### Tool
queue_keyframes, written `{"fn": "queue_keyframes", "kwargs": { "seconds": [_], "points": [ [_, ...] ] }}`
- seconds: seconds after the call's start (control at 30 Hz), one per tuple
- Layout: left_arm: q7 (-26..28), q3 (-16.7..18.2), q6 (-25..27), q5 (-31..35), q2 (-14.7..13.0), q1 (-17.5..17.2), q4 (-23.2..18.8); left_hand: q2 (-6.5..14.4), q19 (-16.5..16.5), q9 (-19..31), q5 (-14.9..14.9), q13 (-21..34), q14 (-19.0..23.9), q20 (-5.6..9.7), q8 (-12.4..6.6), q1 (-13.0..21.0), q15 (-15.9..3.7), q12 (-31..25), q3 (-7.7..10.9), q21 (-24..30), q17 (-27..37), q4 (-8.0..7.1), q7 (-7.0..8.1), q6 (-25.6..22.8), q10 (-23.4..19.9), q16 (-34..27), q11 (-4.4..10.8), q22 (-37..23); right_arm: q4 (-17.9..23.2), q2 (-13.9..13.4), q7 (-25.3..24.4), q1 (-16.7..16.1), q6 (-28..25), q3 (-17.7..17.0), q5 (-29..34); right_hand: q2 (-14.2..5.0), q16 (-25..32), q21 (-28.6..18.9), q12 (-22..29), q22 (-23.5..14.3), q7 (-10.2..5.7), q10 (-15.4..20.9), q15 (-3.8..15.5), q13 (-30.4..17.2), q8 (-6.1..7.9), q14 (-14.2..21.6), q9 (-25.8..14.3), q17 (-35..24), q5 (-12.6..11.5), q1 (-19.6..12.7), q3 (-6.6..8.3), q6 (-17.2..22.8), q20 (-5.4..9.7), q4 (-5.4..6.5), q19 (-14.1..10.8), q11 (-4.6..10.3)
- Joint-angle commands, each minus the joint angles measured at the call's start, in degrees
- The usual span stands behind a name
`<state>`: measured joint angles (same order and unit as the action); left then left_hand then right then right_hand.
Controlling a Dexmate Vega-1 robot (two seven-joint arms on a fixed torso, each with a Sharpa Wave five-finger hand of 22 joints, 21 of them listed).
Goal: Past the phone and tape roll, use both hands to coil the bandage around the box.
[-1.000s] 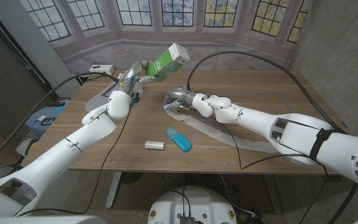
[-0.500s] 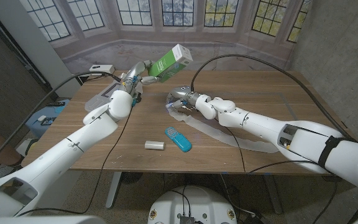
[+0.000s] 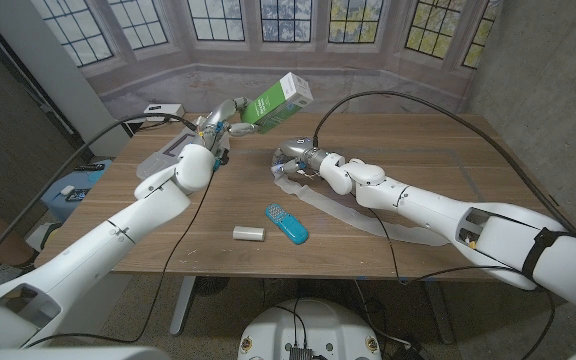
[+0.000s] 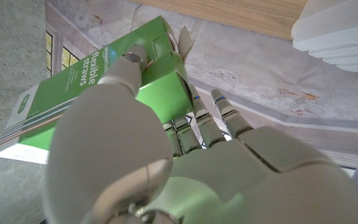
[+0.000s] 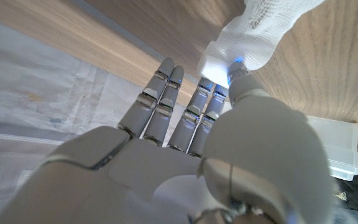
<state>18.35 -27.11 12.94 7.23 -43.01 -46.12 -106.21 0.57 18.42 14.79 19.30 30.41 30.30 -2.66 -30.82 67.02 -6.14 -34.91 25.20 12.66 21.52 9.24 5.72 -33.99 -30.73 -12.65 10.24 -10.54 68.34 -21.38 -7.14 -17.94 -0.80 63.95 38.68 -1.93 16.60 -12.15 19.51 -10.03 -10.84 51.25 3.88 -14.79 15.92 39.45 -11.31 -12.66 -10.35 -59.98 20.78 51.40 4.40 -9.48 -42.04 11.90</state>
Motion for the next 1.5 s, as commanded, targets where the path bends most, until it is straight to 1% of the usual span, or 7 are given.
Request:
{"fn": "queue_keyframes", "kwargs": {
  "seconds": [0.03, 0.5, 0.7, 1.07, 1.3, 1.5],
  "points": [
    [-1.3, -0.5, -0.6, 0.0, -0.1, 0.8, 0.8, 2.1, -0.5, 0.2, 0.2, 9.2, 0.2, -0.02, -11.57, -0.6, 0.07, -0.2, 0.16, 0.0, 0.2, -0.3, -1.59, -2.0, -1.3, 0.3, 0.82, -0.3, 2.6, -1.6, -0.7, -1.8, -2.3, -2.2, 0.5, -0.17, 0.4, -0.2, 0.3, -0.1, 0.03, 0.6, 9.4, -0.3, 0.5, 0.7, -0.3, -0.3, 0.0, -0.7, -0.26, 0.7, 3.56, -0.03, -0.7, -0.15],
    [-4.0, -1.6, -1.1, 0.1, -0.2, 2.9, 2.0, 1.9, -0.5, 0.2, 0.4, 9.3, 0.2, 0.0, -11.87, -0.7, 0.02, -0.1, 0.23, 0.0, 0.1, -0.32, -1.53, -1.8, -1.4, 0.5, 1.04, -0.3, 0.3, -1.2, -2.5, -2.1, -3.2, -3.1, -0.2, -0.34, 0.4, -0.2, 0.4, -0.1, 0.18, 0.9, 9.46, -0.3, 0.44, 1.2, -0.4, -0.5, 0.1, -1.2, -0.51, 1.0, 3.66, -0.04, -0.8, -0.12],
    [-4.9, -2.0, -1.2, 0.3, -0.2, 3.8, 2.3, 2.0, -0.6, 0.2, 0.4, 9.4, 0.1, -0.04, -11.99, -0.8, 0.07, 0.0, 0.2, 0.0, 0.1, -0.37, -1.58, -1.8, -1.3, 0.5, 0.89, -0.3, -0.1, -1.2, -3.2, -2.1, -3.8, -3.4, -0.6, -0.43, 0.5, -0.2, 0.4, -0.1, 0.18, 1.2, 9.47, -0.3, 0.46, 1.5, -0.5, -0.6, 0.1, -1.4, -0.66, 1.1, 3.85, 0.02, -1.0, -0.13],
    [-7.2, -2.4, -1.5, -0.4, -0.5, 4.7, 2.7, 1.9, -0.7, 0.2, 0.4, 9.4, 0.1, 0.0, -12.21, -0.8, 0.1, 0.0, 0.14, 0.0, 0.2, -0.28, -1.57, -1.8, -1.5, 0.5, 0.88, -0.3, 1.0, -2.2, -3.8, -1.9, -4.8, -4.1, -0.6, -0.53, 0.6, -0.3, 0.5, -0.1, 0.27, 1.6, 9.47, -0.3, 0.52, 2.2, -0.5, -0.7, 0.1, -1.6, -0.89, 1.5, 4.18, 0.06, -1.2, -0.17],
    [-8.5, -2.6, -1.1, -1.0, -0.8, 4.9, 2.3, 2.0, -0.8, 0.2, 0.4, 9.5, 0.0, 0.01, -12.34, -0.9, 0.22, 0.0, 0.15, 0.0, 0.1, -0.39, -1.6, -1.8, -1.6, 0.6, 0.92, -0.3, 2.4, -3.4, -4.0, -2.2, -5.3, -4.5, -0.2, -0.55, 0.5, -0.3, 0.5, -0.1, 0.35, 1.7, 9.52, -0.3, 0.58, 2.3, -0.6, -0.7, 0.1, -1.8, -0.95, 1.8, 4.2, 0.05, -1.2, -0.2],
    [-10.2, -2.8, -2.3, -2.0, -1.3, 5.0, 2.5, 2.1, -0.9, 0.1, 0.5, 9.5, -0.1, 0.01, -12.44, -1.1, 0.24, 0.1, 0.12, -0.1, 0.2, -0.51, -1.63, -1.8, -1.4, 0.6, 0.9, -0.3, 3.3, -4.5, -3.9, -2.4, -5.3, -5.0, 0.0, -0.63, 0.5, -0.3, 0.5, -0.1, 0.3, 2.0, 9.59, -0.3, 0.68, 2.6, -0.6, -0.8, 0.1, -1.9, -1.08, 2.2, 4.24, 0.09, -1.4, -0.2]
  ]
}}
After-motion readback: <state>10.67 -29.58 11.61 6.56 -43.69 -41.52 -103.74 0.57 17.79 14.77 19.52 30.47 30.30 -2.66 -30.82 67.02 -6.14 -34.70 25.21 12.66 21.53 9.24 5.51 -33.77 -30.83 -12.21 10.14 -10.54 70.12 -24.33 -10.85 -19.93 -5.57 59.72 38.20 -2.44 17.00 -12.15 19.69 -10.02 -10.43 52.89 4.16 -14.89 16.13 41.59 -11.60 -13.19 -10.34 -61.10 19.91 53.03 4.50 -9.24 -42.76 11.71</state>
